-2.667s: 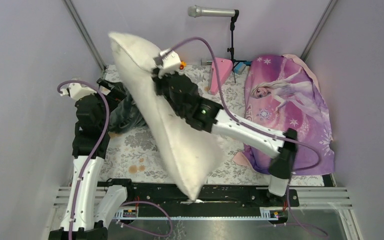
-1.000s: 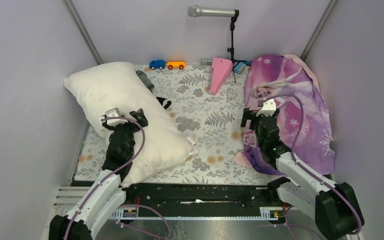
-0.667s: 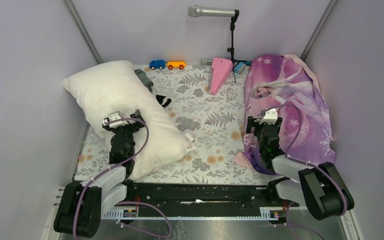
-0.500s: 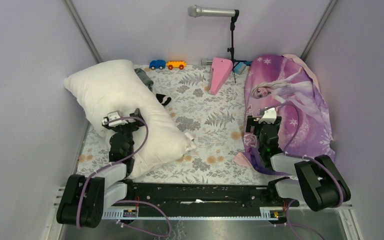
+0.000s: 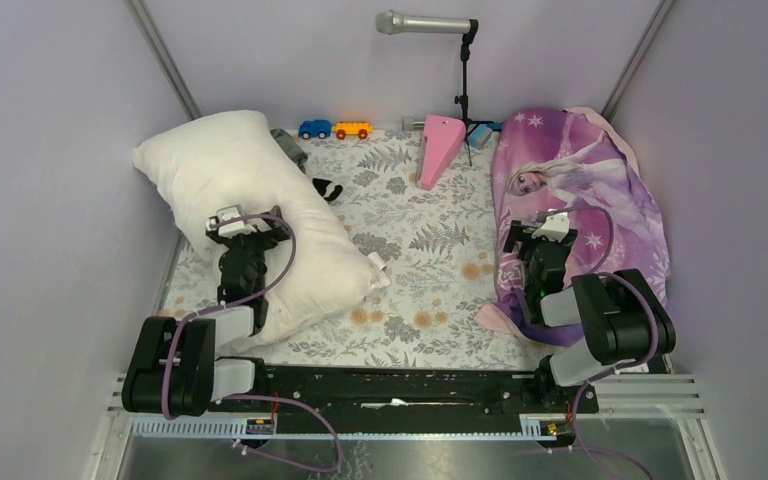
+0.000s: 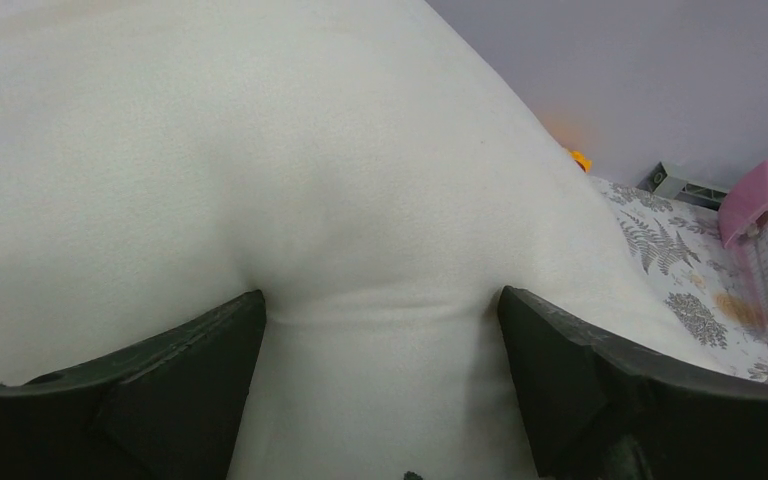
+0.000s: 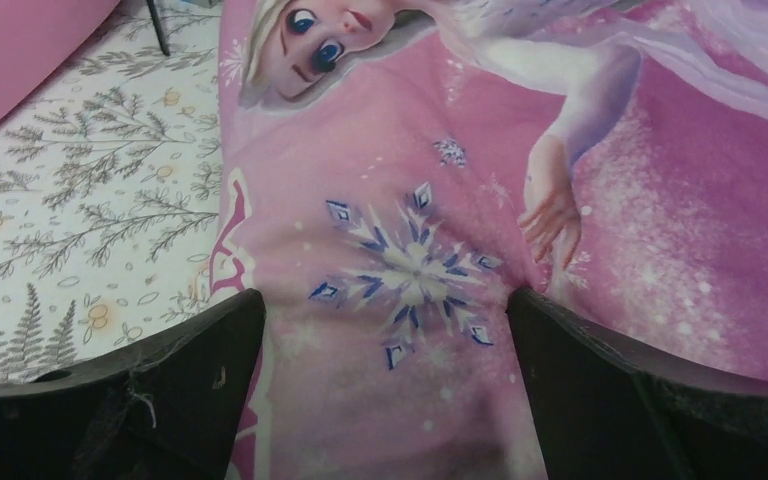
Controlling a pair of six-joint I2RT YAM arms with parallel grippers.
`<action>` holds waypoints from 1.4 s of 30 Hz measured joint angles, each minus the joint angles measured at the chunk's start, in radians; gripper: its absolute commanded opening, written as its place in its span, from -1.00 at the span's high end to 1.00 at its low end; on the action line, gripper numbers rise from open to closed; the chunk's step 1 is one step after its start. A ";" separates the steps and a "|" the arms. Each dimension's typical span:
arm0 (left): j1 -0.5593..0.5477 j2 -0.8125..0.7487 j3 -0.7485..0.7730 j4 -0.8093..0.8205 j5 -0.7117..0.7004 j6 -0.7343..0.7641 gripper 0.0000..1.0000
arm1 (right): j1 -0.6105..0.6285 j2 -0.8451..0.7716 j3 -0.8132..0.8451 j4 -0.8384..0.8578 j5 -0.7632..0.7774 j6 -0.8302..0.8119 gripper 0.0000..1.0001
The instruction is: Remove the pillowcase from the pillow
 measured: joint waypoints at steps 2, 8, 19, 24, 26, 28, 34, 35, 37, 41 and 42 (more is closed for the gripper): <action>0.002 0.014 0.019 -0.011 0.010 0.007 -0.94 | -0.040 0.005 0.023 -0.023 -0.038 0.034 -0.99; 0.003 0.027 0.043 -0.040 0.021 0.018 -0.95 | -0.061 0.008 0.025 -0.019 -0.058 0.055 -0.99; 0.020 0.214 0.087 0.113 0.065 0.066 -0.98 | -0.062 0.008 0.025 -0.018 -0.063 0.060 -0.97; 0.027 0.224 0.082 0.154 0.114 0.097 -0.98 | -0.062 0.008 0.025 -0.018 -0.063 0.060 -0.97; 0.031 0.225 0.082 0.158 0.146 0.113 -0.98 | -0.062 0.008 0.025 -0.018 -0.063 0.060 -0.97; 0.032 0.225 0.082 0.161 0.171 0.127 -0.98 | -0.062 0.008 0.025 -0.018 -0.063 0.060 -0.97; 0.034 0.225 0.082 0.164 0.193 0.146 -0.98 | -0.062 0.008 0.025 -0.018 -0.063 0.060 -0.97; 0.034 0.225 0.082 0.164 0.196 0.149 -0.98 | -0.062 0.008 0.025 -0.018 -0.063 0.060 -0.97; 0.034 0.225 0.082 0.165 0.197 0.150 -0.98 | -0.062 0.008 0.025 -0.018 -0.063 0.060 -0.97; 0.035 0.225 0.082 0.165 0.199 0.150 -0.98 | -0.062 0.008 0.025 -0.018 -0.063 0.060 -0.97; 0.035 0.226 0.082 0.165 0.200 0.150 -0.98 | -0.062 0.008 0.025 -0.018 -0.063 0.060 -0.97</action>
